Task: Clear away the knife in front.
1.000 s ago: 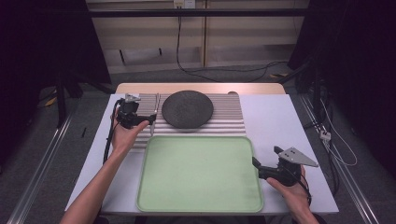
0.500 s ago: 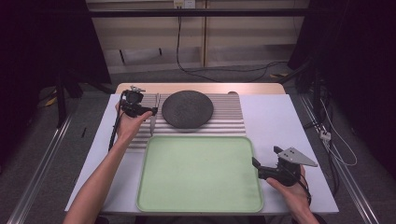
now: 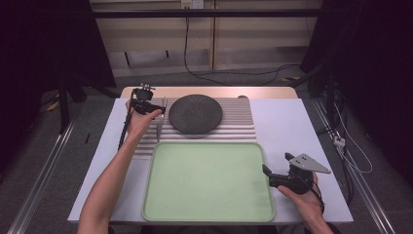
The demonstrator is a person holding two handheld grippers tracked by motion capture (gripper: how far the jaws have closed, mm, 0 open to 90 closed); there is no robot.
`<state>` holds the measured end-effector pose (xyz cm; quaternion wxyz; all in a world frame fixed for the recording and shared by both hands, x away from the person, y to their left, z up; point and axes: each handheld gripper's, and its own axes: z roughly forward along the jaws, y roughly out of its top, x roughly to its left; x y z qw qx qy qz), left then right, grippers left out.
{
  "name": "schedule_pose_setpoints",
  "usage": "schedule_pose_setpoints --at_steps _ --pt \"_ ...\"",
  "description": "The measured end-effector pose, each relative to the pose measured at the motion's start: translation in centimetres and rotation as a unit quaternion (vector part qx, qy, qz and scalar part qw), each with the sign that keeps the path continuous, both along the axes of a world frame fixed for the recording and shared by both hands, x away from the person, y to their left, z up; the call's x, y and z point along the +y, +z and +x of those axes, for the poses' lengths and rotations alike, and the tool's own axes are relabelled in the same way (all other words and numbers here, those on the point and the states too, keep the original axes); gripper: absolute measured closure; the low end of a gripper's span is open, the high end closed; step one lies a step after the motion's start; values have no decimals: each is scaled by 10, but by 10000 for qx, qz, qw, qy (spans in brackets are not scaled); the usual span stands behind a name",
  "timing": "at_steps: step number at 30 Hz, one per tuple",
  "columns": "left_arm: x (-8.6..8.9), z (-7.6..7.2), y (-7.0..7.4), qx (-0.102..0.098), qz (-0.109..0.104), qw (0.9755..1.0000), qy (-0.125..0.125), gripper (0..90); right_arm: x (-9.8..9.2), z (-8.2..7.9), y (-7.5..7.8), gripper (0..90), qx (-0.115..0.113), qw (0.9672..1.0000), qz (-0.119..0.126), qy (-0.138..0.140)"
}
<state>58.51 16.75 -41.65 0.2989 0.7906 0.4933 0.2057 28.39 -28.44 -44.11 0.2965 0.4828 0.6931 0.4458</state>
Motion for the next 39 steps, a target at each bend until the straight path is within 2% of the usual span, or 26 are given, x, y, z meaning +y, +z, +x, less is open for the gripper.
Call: schedule_pose_setpoints --at_steps 5,7,9,11,13,14,17,21,24,28,32,39 --pt "-6 12 -6 101 39 9999 -63 326 -1 0 0 72 28 10000 32 -19" --pt "-8 15 -9 121 -31 9999 -23 391 -1 1 -1 72 33 10000 38 -10" --pt "-8 20 -14 252 -54 9997 46 437 -1 1 -1 71 45 10000 48 0" --pt "-7 24 -18 453 -184 9988 78 486 -1 1 -1 70 50 10000 61 13" --pt "-7 27 -19 481 -177 9986 161 532 -2 1 -1 70 41 10000 84 11" --pt "-7 28 -20 557 -225 9980 208 542 -2 1 -1 70 44 10000 80 7" --pt "-7 31 -23 627 -259 9975 199 599 -3 1 -2 69 49 10000 69 2" --pt "-14 30 -27 663 -195 9975 115 609 -3 0 -2 69 69 9999 76 -7" --pt "-19 30 -28 684 -41 9976 73 674 -3 1 -2 69 73 9999 70 -2" --pt "-20 31 -29 681 -75 9975 167 737 -1 1 -2 69 87 9999 49 30" --pt "-19 33 -27 834 -171 9962 204 761 -1 1 -3 68 112 9999 50 31" --pt "-21 34 -25 935 -50 9954 215 764 -2 0 -3 68 117 9999 32 36"
